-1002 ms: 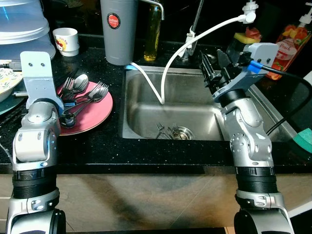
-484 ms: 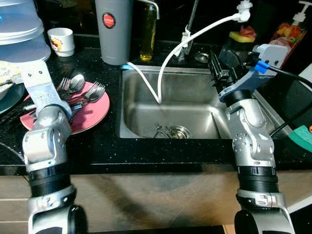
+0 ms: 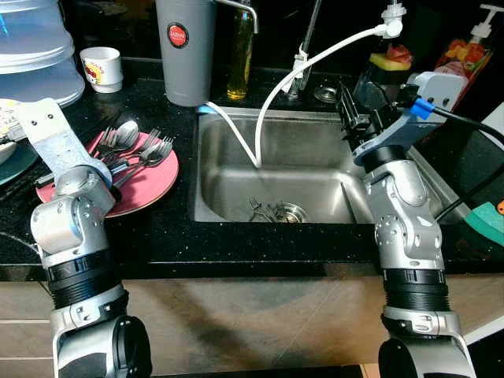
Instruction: Kitchen organization
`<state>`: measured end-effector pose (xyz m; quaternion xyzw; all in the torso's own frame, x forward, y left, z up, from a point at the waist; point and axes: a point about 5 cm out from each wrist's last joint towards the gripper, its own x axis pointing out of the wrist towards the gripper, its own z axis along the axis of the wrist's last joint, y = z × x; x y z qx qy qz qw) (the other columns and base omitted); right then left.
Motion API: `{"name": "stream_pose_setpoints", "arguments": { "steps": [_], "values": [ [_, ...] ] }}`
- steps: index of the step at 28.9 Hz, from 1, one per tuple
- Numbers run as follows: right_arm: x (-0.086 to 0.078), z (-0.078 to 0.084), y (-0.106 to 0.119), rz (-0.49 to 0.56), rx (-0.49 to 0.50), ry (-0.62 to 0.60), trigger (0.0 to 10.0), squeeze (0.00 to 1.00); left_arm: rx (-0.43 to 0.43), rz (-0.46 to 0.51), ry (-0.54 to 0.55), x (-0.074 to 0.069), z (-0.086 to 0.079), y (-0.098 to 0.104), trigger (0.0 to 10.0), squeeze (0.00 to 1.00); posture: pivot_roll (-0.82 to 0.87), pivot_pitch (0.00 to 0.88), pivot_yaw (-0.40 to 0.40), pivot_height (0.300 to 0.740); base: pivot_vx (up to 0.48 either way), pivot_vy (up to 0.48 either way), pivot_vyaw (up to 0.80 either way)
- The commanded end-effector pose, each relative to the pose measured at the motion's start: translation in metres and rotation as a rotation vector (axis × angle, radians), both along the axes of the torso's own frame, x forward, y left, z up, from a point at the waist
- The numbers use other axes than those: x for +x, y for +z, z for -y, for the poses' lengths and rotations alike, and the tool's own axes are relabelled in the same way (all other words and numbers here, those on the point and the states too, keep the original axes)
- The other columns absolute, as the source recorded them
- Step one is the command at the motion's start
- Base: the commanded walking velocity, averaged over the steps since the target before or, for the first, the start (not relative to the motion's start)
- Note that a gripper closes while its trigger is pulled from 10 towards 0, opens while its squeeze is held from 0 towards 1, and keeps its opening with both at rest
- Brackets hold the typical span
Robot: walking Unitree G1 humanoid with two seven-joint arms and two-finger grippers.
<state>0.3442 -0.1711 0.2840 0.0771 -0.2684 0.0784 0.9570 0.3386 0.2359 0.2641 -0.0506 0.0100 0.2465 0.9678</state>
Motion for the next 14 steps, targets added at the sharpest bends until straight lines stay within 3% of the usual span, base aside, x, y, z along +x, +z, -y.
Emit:
{"name": "stream_pose_setpoints", "arguments": {
  "steps": [1,9,10,14],
  "values": [
    [0.001,0.006,-0.002,-0.005,0.017,-0.023,10.0,0.0,0.103,0.064,0.0,0.0,0.005,0.016,10.0,1.0,0.15,0.004,-0.053,0.74,0.0,0.0,0.0],
    [0.0,0.007,-0.004,-0.007,0.021,-0.028,10.0,0.0,0.089,0.041,0.025,-0.006,0.002,0.005,10.0,1.0,0.15,0.005,-0.049,0.74,0.0,0.0,0.0],
    [0.0,0.007,-0.004,-0.007,0.021,-0.029,10.0,0.0,0.091,0.027,0.023,-0.008,0.002,0.001,10.0,0.01,0.15,0.009,-0.047,0.74,0.0,0.0,0.0],
    [0.0,0.007,-0.004,-0.008,0.02,-0.028,10.0,0.0,0.114,0.021,-0.022,-0.01,0.003,-0.002,10.0,0.0,0.16,0.012,-0.05,0.74,0.0,0.0,0.0]
  ]
}}
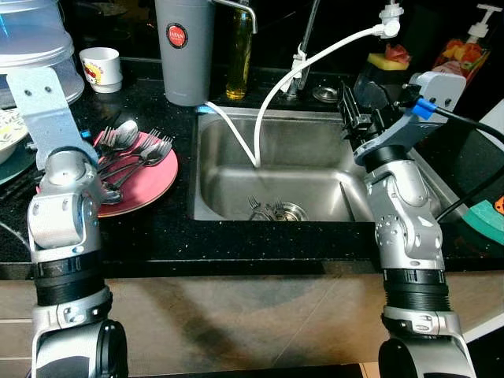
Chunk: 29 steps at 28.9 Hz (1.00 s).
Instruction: Kitchen organization
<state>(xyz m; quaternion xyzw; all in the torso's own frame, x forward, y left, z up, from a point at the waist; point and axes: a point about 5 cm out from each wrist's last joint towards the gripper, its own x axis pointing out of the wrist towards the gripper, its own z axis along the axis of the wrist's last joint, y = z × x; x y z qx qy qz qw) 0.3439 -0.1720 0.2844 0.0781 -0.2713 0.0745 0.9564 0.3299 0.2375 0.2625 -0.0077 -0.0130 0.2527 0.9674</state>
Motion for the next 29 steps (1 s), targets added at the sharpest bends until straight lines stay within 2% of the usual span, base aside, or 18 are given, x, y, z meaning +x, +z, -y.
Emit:
{"name": "stream_pose_setpoints", "arguments": {
  "steps": [1,2,3,5,7,8,9,11,12,15,16,17,20,26,27,28,29],
  "values": [
    [0.0,0.006,-0.005,-0.013,0.015,-0.021,10.0,0.0,0.02,-0.003,-0.035,-0.001,0.005,0.0,10.0,0.0,0.16,0.012,-0.05,0.74,0.0,0.0,0.0],
    [0.0,0.006,-0.005,-0.013,0.014,-0.02,10.0,0.0,0.084,0.019,-0.1,-0.003,0.01,0.003,10.0,0.0,0.16,0.012,-0.05,0.74,0.0,0.0,0.0],
    [0.0,0.006,-0.005,-0.013,0.014,-0.02,10.0,0.0,0.084,0.019,-0.1,-0.003,0.01,0.003,10.0,0.0,0.16,0.012,-0.05,0.74,0.0,0.0,0.0],
    [0.0,0.006,-0.005,-0.013,0.012,-0.016,10.0,0.0,0.233,0.092,-0.29,-0.01,0.031,0.013,10.0,0.0,0.16,0.017,-0.055,0.74,0.0,0.0,0.0],
    [0.0,0.004,-0.006,-0.015,0.009,-0.011,10.0,0.0,0.293,0.123,-0.377,-0.015,0.042,0.015,10.0,0.0,0.17,0.017,-0.059,0.74,0.0,0.0,0.0],
    [0.001,0.003,-0.006,-0.016,0.006,-0.007,10.0,0.0,0.252,0.106,-0.348,-0.015,0.041,0.011,10.0,0.0,0.17,0.017,-0.059,0.74,0.0,0.0,0.0],
    [0.001,0.003,-0.006,-0.016,0.006,-0.007,10.0,0.0,0.252,0.106,-0.348,-0.015,0.041,0.011,10.0,0.0,0.17,0.017,-0.059,0.74,0.0,0.0,0.0],
    [0.001,0.001,-0.006,-0.016,0.002,-0.001,10.0,0.0,0.16,0.062,-0.306,-0.014,0.038,0.002,10.0,0.0,0.17,0.019,-0.066,0.74,0.0,0.0,0.0],
    [0.001,0.001,-0.006,-0.016,0.002,-0.001,10.0,0.0,0.16,0.062,-0.306,-0.014,0.038,0.002,10.0,0.0,0.17,0.019,-0.066,0.74,0.0,0.0,0.0],
    [0.003,0.0,-0.005,-0.016,-0.001,0.005,10.0,0.0,0.023,-0.018,-0.584,-0.009,0.069,-0.013,10.0,0.0,0.18,0.018,-0.074,0.74,0.0,0.0,0.0],
    [0.003,0.0,-0.005,-0.016,-0.001,0.005,10.0,0.0,0.023,-0.018,-0.584,-0.009,0.069,-0.013,10.0,0.0,0.18,0.018,-0.074,0.74,0.0,0.0,0.0],
    [0.003,0.0,-0.005,-0.016,-0.002,0.006,10.0,0.0,0.012,-0.028,-0.637,-0.009,0.075,-0.015,10.0,0.0,0.18,0.018,-0.074,0.74,0.0,0.0,0.0],
    [0.002,0.0,-0.004,-0.012,-0.004,0.004,10.0,0.0,-0.077,-0.08,-0.613,-0.002,0.071,-0.019,10.0,0.0,0.16,0.017,-0.067,0.74,0.0,0.0,0.0],
    [0.001,0.003,-0.003,-0.01,-0.004,-0.007,10.0,0.0,-0.136,-0.086,-0.621,0.001,0.071,-0.019,10.0,0.0,0.15,0.016,-0.062,0.74,0.0,0.0,0.0],
    [0.0,0.004,-0.003,-0.01,-0.004,-0.011,10.0,0.0,-0.173,-0.09,-0.622,0.002,0.071,-0.019,10.0,0.0,0.15,0.016,-0.058,0.74,0.0,0.0,0.0],
    [-0.001,0.004,-0.003,-0.008,-0.005,-0.016,10.0,0.0,-0.253,-0.106,-0.621,0.004,0.07,-0.024,10.0,0.0,0.14,0.015,-0.054,0.74,0.0,0.0,0.0],
    [-0.001,0.004,-0.003,-0.008,-0.005,-0.016,10.0,0.0,-0.253,-0.106,-0.621,0.004,0.07,-0.024,10.0,0.0,0.14,0.015,-0.054,0.74,0.0,0.0,0.0]
  ]
}}
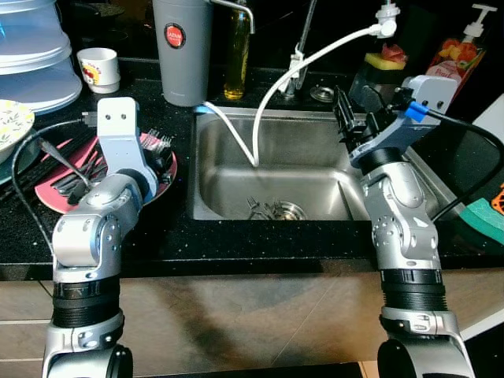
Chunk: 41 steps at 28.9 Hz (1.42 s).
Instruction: Kitchen organization
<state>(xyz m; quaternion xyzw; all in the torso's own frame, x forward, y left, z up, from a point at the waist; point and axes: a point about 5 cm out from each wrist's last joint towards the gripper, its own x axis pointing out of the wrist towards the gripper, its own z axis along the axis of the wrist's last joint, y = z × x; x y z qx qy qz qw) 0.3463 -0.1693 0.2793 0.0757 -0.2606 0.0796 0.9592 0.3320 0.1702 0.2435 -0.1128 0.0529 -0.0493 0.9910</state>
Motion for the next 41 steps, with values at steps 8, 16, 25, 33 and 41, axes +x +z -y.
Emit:
{"name": "stream_pose_setpoints", "arguments": {
  "steps": [8,16,25,33,41],
  "values": [
    [-0.003,0.008,0.003,0.017,0.001,-0.029,10.0,0.0,-0.24,-0.142,-0.097,0.009,0.011,-0.02,10.0,0.0,0.14,0.015,-0.056,0.74,0.0,0.0,0.0],
    [-0.004,0.008,0.005,0.023,-0.007,-0.027,10.0,0.0,-0.338,-0.189,-0.138,0.022,0.023,-0.027,10.0,0.0,0.12,0.01,-0.059,0.74,0.0,0.0,0.0],
    [-0.005,0.009,0.006,0.029,-0.008,-0.035,10.0,0.0,-0.373,-0.204,-0.211,0.029,0.041,-0.026,10.0,0.0,0.1,0.0,-0.046,0.74,0.0,0.0,0.0],
    [-0.006,0.011,0.007,0.034,-0.009,-0.043,10.0,0.0,-0.398,-0.244,-0.264,0.029,0.057,-0.035,10.0,0.0,0.1,0.0,-0.044,0.74,0.0,0.0,0.0],
    [-0.006,0.011,0.008,0.036,-0.012,-0.041,10.0,0.0,-0.315,-0.136,-0.197,0.032,0.042,-0.022,10.0,0.0,0.1,0.0,-0.046,0.74,0.0,0.0,0.0]
  ]
}}
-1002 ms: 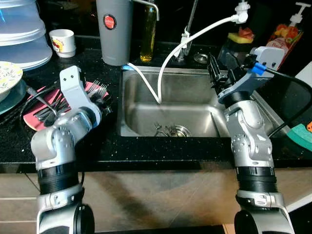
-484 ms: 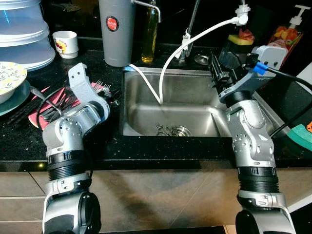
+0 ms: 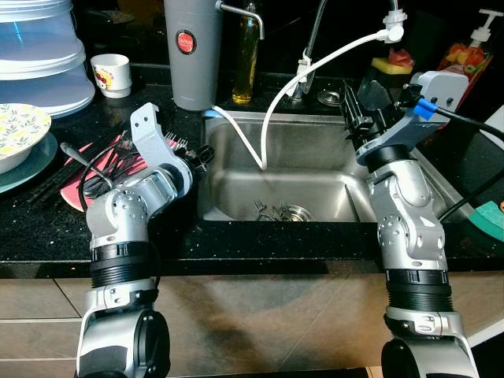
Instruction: Kitchen organization
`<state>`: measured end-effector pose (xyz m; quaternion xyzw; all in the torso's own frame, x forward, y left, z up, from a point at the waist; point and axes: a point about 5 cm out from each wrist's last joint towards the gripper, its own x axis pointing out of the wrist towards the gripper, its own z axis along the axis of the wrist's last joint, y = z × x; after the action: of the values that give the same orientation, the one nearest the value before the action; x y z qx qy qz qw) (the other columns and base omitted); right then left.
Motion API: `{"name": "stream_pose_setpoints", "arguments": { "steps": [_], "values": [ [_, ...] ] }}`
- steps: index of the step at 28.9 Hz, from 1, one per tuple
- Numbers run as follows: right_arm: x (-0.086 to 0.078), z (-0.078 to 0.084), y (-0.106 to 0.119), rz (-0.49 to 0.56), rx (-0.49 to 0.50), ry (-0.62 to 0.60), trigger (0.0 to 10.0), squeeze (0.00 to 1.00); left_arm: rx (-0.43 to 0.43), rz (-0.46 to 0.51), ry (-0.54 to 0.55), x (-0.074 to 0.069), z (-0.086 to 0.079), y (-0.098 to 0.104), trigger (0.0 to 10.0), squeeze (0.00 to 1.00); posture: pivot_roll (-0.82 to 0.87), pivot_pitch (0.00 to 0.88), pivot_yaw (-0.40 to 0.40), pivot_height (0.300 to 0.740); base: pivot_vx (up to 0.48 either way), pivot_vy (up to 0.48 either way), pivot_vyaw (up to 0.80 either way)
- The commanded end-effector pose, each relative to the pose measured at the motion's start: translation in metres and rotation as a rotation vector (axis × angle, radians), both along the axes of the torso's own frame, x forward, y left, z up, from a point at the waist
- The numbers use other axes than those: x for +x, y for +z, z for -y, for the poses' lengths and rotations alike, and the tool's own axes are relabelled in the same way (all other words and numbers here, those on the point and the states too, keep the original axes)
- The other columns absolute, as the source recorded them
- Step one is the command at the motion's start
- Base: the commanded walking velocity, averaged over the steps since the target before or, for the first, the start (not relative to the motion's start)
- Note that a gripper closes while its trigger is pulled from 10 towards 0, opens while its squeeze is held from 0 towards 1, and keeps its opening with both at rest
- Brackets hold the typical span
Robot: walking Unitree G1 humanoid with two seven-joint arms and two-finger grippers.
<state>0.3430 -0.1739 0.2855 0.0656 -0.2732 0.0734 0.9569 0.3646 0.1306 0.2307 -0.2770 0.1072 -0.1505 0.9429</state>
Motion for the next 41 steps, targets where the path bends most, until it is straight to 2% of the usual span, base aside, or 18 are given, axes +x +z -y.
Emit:
{"name": "stream_pose_setpoints", "arguments": {
  "steps": [1,3,6,9,11,15,18,27,41],
  "values": [
    [-0.002,0.007,0.002,0.01,0.002,-0.023,10.0,0.0,0.031,-0.026,-0.001,0.0,0.002,-0.009,10.0,0.0,0.1,0.0,-0.046,0.74,0.0,0.0,0.0],
    [-0.003,0.006,0.002,0.01,0.002,-0.021,10.0,0.0,0.077,0.02,0.086,0.0,-0.015,0.002,10.0,0.0,0.1,0.0,-0.046,0.74,0.0,0.0,0.0],
    [-0.003,0.006,0.001,0.009,0.002,-0.02,10.0,0.0,0.108,-0.004,0.127,0.0,-0.024,0.001,10.0,0.0,0.1,0.0,-0.046,0.74,0.0,0.0,0.0],
    [-0.003,0.006,0.001,0.009,0.003,-0.019,10.0,0.0,0.123,-0.024,0.141,-0.001,-0.025,-0.003,10.0,0.0,0.1,0.0,-0.046,0.74,0.0,0.0,0.0],
    [-0.003,0.006,0.002,0.01,0.003,-0.019,10.0,0.0,0.125,-0.075,0.158,-0.004,-0.025,-0.015,10.0,0.0,0.1,0.0,-0.048,0.74,0.0,0.0,0.0],
    [-0.003,0.006,0.001,0.008,0.003,-0.02,10.0,0.0,0.027,-0.121,0.089,-0.003,-0.014,-0.025,10.0,0.0,0.1,0.0,-0.049,0.74,0.0,0.0,0.0],
    [-0.003,0.006,0.001,0.007,0.003,-0.02,10.0,0.0,-0.002,-0.133,0.056,-0.002,-0.006,-0.027,10.0,0.0,0.09,0.005,-0.045,0.74,0.0,0.0,0.0],
    [-0.005,0.008,0.001,0.006,0.005,-0.03,10.0,0.0,-0.024,-0.097,-0.018,0.0,0.01,-0.018,10.0,0.0,0.09,0.008,-0.041,0.74,0.0,0.0,0.0],
    [-0.005,0.009,0.001,0.007,0.006,-0.034,10.0,0.0,-0.045,-0.097,-0.053,0.004,0.019,-0.018,10.0,0.0,0.08,0.009,-0.042,0.74,0.0,0.0,0.0]
  ]
}}
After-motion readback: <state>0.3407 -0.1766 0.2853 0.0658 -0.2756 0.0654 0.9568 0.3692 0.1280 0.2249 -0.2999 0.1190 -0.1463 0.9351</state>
